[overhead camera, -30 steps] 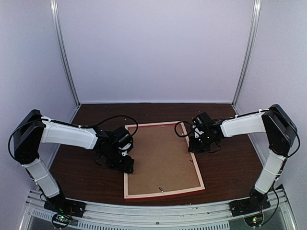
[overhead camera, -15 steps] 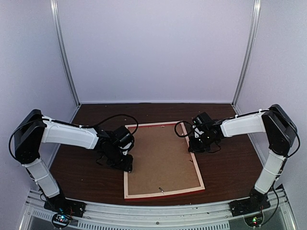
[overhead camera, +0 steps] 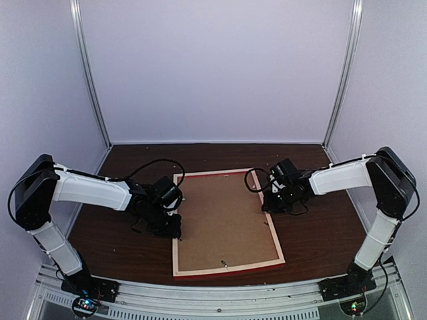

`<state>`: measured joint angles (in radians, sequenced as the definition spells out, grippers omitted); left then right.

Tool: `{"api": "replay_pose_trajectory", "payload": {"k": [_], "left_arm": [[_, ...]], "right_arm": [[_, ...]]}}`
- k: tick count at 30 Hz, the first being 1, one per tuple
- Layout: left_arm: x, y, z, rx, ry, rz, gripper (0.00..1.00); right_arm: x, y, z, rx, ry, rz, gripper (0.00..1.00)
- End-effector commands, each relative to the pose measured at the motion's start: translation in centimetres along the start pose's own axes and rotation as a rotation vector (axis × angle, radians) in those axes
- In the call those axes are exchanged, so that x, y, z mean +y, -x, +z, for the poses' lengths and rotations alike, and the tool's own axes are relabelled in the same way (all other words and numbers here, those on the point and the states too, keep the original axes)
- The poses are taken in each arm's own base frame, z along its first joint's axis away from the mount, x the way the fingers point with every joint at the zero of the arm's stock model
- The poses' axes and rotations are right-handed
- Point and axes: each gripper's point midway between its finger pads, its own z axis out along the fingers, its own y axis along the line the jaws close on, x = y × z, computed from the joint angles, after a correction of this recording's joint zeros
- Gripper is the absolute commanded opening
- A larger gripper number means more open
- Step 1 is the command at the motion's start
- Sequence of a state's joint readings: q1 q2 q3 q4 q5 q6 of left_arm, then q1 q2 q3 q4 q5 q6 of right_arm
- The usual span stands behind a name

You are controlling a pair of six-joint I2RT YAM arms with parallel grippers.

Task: Put the photo into the frame
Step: Press the fastener onto the backboard.

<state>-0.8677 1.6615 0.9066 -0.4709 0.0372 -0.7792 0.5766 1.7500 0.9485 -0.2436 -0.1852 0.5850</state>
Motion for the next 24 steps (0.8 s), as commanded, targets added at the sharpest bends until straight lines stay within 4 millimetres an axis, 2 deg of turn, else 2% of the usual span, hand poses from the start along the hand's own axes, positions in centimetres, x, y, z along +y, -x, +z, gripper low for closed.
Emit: {"api": "replay_pose_trajectory", "payload": {"k": [1, 9, 16, 24], "left_arm": [[1.1, -2.0, 1.4, 0.064, 0.019, -0.032, 0.32], [-0.8, -1.1, 0.7, 0.052, -0.055, -0.036, 0.36], [-0.5, -1.5, 0.0, 0.059, -0.047, -0.026, 0.37], [0.1, 2.2, -1.3, -0.014, -0.005, 0.016, 0.60]], "right_arm": [[-1.8, -0.1, 0.8, -0.042, -0.047, 0.109, 0.00], [-1.4, 0.0, 0.7, -0.052, -0.048, 0.106, 0.00], [-1.0, 0.2, 1.0, -0.036, -0.040, 0.089, 0.00], [-0.5, -0.1, 1.6, 0.014, -0.031, 0.039, 0.00]]}}
